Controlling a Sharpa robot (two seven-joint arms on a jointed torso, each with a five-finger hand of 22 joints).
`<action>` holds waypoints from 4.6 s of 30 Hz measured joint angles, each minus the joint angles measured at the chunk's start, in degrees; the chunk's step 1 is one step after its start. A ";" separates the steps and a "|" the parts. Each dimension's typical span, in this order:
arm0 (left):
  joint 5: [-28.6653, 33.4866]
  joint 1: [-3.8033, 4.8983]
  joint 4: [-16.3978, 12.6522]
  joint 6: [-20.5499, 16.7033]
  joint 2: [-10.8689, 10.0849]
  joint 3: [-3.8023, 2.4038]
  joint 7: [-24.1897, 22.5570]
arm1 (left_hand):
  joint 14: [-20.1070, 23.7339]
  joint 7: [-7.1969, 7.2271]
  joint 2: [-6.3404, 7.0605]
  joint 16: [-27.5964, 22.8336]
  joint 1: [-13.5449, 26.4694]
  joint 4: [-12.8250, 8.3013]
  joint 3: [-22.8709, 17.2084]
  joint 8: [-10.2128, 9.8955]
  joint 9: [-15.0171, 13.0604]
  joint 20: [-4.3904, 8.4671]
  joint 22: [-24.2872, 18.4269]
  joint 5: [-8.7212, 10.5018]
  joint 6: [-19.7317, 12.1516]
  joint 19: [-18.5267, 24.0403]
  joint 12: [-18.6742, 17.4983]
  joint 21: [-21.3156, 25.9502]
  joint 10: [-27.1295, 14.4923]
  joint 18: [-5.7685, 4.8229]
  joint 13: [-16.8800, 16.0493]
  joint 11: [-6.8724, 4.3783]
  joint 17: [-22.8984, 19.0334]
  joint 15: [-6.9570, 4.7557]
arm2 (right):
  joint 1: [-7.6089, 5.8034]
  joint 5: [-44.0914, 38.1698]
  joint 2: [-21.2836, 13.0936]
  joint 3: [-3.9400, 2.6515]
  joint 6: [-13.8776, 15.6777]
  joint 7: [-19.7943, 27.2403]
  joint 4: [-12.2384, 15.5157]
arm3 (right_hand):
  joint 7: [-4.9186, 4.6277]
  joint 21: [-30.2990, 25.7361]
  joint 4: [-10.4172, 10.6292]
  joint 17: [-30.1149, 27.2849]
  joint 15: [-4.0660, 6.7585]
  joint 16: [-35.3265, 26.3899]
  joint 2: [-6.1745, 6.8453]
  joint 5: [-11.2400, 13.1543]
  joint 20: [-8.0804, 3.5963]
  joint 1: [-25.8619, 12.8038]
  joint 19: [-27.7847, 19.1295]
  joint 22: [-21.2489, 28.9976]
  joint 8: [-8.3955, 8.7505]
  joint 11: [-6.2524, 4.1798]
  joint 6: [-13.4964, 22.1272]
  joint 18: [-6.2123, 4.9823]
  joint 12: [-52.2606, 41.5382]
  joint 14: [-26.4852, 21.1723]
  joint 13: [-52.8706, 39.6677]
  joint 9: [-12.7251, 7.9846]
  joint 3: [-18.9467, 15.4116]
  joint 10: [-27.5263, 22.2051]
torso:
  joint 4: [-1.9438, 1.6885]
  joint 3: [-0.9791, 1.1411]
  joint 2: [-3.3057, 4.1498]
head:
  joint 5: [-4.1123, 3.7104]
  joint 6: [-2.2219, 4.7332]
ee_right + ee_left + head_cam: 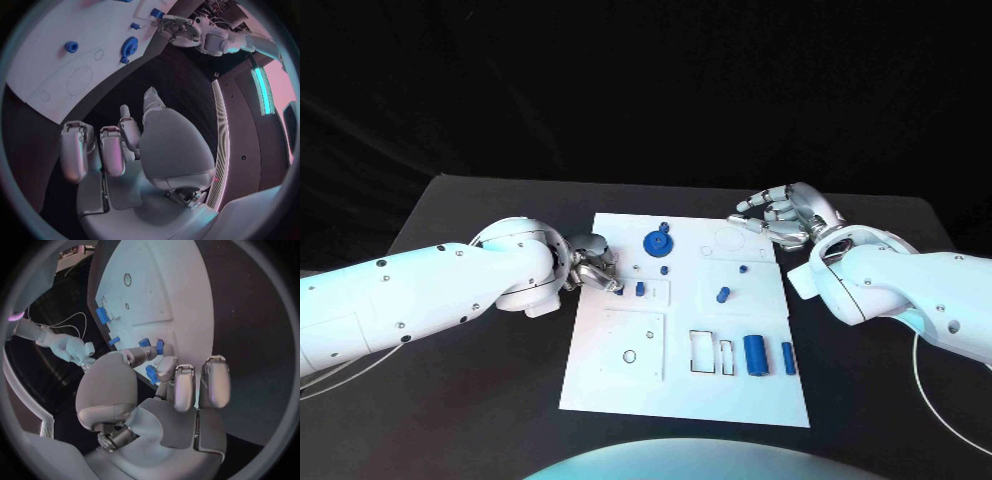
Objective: Assemble the parts on the task board
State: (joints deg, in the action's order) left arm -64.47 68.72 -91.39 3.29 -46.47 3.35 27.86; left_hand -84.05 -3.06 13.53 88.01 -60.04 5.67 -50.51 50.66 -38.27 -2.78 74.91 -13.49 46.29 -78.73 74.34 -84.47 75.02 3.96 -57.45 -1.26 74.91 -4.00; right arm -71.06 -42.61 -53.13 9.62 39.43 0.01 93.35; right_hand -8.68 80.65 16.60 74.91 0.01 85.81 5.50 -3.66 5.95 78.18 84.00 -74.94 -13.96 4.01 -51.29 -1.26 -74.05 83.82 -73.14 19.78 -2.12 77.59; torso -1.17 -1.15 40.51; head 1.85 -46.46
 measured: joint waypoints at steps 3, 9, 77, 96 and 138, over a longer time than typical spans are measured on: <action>0.10 -0.01 0.03 -0.10 -0.01 0.00 0.00 | 0.00 0.18 0.06 0.00 0.06 -0.16 0.16 -0.43 0.26 0.00 0.00 0.29 0.18 0.00 0.00 0.00 0.17 0.00 -0.06 -0.17 0.00 0.00 | 0.01 0.01 0.00 0.00 0.00 0.00 0.00 | 0.00 0.00 0.00 0.04 0.00 0.00 0.00 0.00 0.00 0.00 0.00 0.00 0.00 0.00 0.00 0.00 0.00 0.00 0.00 0.00 0.00 0.00 | 0.00 0.00 -0.01 | 0.00 0.00; 0.31 -0.02 0.10 -0.30 -0.01 0.02 0.01 | 0.03 0.33 0.14 0.00 0.14 -0.17 0.16 -0.63 0.60 0.00 0.00 0.34 0.43 0.00 0.00 0.00 0.17 0.00 -0.11 -0.17 0.00 -0.03 | 0.01 0.02 0.00 0.00 0.00 0.01 0.00 | 0.20 0.00 0.00 0.04 0.00 0.00 0.00 0.00 0.00 0.00 0.00 0.01 -0.23 -0.20 0.20 0.00 0.00 0.00 0.15 0.00 0.00 -0.21 | 0.00 0.00 -0.01 | -0.05 0.00; 1.91 -0.29 0.84 -1.27 0.01 0.06 0.42 | 0.21 0.74 -1.29 0.00 3.37 11.32 25.54 -2.87 1.97 0.20 0.03 1.33 3.09 -0.21 0.19 0.44 0.16 0.00 -1.21 -0.16 0.00 -0.19 | 0.00 0.12 -0.07 0.00 0.02 0.10 0.02 | 0.01 -0.25 0.00 0.00 0.00 -0.22 -0.23 0.00 0.00 -0.22 0.00 0.00 -0.22 -0.20 0.40 0.00 0.00 0.00 0.10 0.02 -0.32 -0.20 | 0.00 -0.03 -0.01 | -0.25 0.12; 3.78 -0.38 0.19 -2.05 -0.53 0.00 0.80 | 0.21 0.52 -2.05 0.00 4.12 11.16 26.01 -3.00 2.00 0.20 0.01 1.33 3.28 -0.20 0.19 0.66 0.15 0.00 -1.26 -0.16 0.00 -0.19 | 0.01 0.15 -0.04 0.00 0.02 0.14 -0.05 | 0.01 -0.25 0.00 -0.01 0.00 -0.22 -0.22 0.00 0.00 -0.22 0.00 0.02 -0.22 -0.20 0.39 0.00 0.00 0.00 0.10 0.02 -0.32 -0.20 | 0.00 -0.02 -0.01 | -0.31 0.13; 10.17 0.01 -0.31 -14.12 1.04 -2.12 -19.83 | 27.81 -6.54 -0.05 -29.34 -21.19 6.08 20.75 -12.54 11.57 -6.97 -38.49 0.84 -14.87 32.19 -30.11 31.33 -33.60 5.36 34.76 9.37 -37.15 8.28 | 0.05 0.71 0.21 0.00 0.34 1.14 -1.20 | 0.02 -4.38 -0.12 0.02 0.00 -2.24 -0.85 0.00 -0.13 -0.06 -1.19 0.00 -0.89 -0.11 0.82 -1.47 6.10 0.00 6.50 0.10 -0.76 -5.05 | 0.01 -0.04 -0.01 | -0.96 0.85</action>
State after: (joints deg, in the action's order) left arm -54.30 68.73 -91.70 -10.83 -45.43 1.24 8.03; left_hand -56.23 -9.60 13.48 58.67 -81.24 11.75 -29.77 38.12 -26.70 -9.74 36.42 -12.64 31.42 -46.53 44.22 -53.15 41.42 9.31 -22.69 8.11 37.76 4.28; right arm -71.01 -41.90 -52.92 9.62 39.77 1.15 92.16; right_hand -8.67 76.27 16.48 74.94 0.01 83.58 4.65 -3.66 5.82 78.11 82.81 -74.95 -14.85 3.90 -50.47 -2.73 -67.94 83.82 -66.64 19.88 -2.87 72.55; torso -1.16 -1.20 40.50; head 0.89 -45.60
